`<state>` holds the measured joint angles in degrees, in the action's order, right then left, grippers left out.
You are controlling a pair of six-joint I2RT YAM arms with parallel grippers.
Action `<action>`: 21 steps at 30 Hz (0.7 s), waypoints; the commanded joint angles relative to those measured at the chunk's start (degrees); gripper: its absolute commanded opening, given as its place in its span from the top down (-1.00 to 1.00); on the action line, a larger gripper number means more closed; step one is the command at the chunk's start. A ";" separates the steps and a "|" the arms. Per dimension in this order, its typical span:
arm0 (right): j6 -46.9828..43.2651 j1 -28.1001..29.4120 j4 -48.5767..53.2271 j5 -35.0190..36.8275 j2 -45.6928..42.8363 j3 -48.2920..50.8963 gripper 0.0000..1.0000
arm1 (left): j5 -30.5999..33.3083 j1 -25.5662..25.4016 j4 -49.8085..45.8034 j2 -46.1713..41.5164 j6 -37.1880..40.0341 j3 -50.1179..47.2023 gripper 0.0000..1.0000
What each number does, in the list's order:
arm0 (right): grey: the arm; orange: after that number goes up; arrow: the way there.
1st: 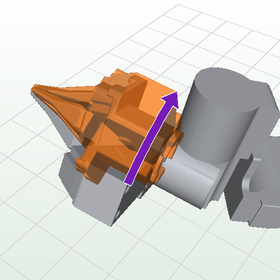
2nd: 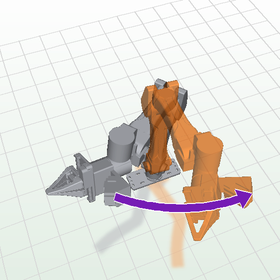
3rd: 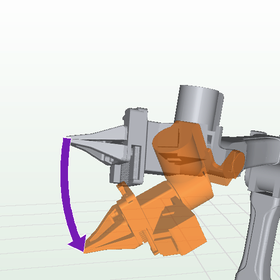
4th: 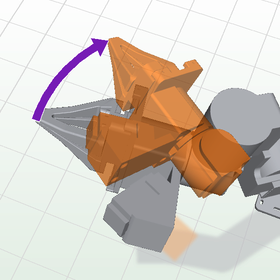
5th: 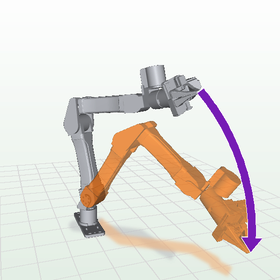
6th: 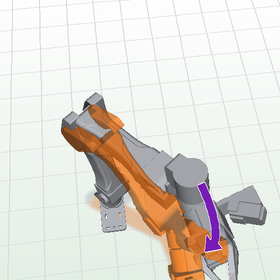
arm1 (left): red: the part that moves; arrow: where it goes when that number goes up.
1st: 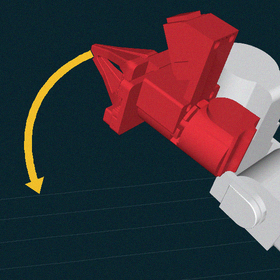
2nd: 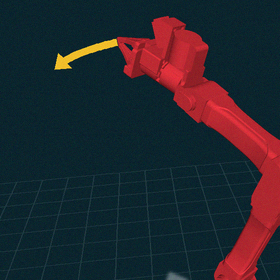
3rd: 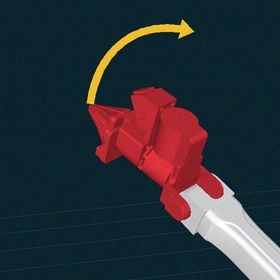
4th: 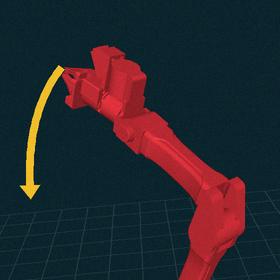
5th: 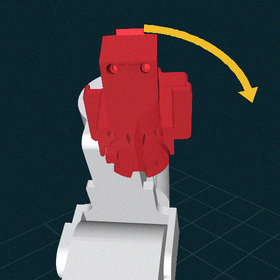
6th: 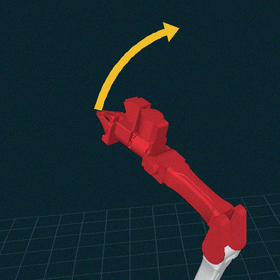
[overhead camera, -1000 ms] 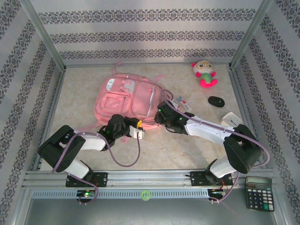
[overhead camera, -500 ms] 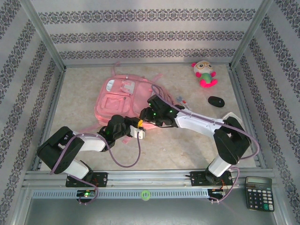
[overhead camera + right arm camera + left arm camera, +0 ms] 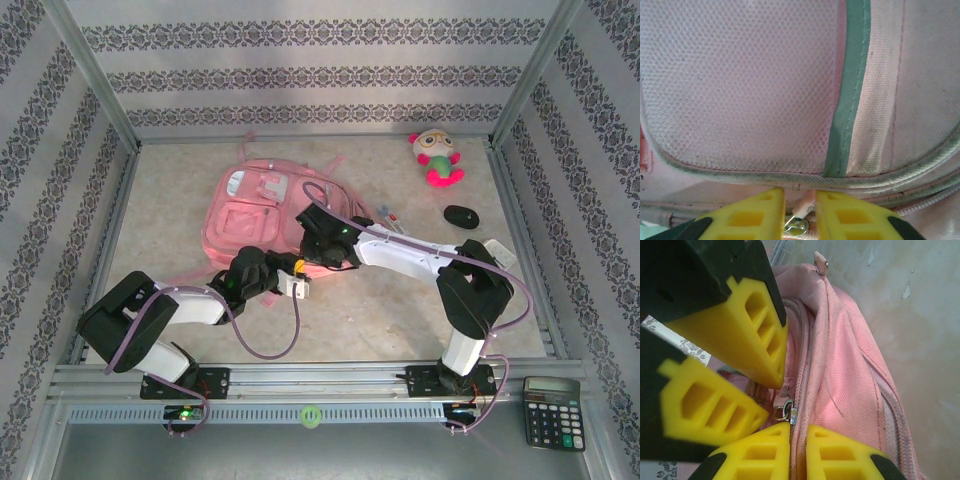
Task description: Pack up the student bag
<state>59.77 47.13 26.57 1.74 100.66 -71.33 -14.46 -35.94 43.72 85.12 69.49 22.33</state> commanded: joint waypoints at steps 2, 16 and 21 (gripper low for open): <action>-0.31 -0.95 7.54 5.52 -1.75 4.76 0.75 | 0.95 -0.55 4.73 -3.41 0.48 0.35 1.00; -2.82 -3.12 -1.32 3.10 -13.12 13.55 0.33 | 1.10 -0.51 4.63 -4.04 0.23 0.24 1.00; -7.61 -4.20 -20.77 -7.56 -20.60 20.83 0.05 | -0.42 -0.56 8.44 -5.68 -11.21 0.98 1.00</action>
<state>56.25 43.68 17.58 0.23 83.88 -53.58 -13.47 -36.01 44.31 82.37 65.23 22.17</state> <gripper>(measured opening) 0.463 0.113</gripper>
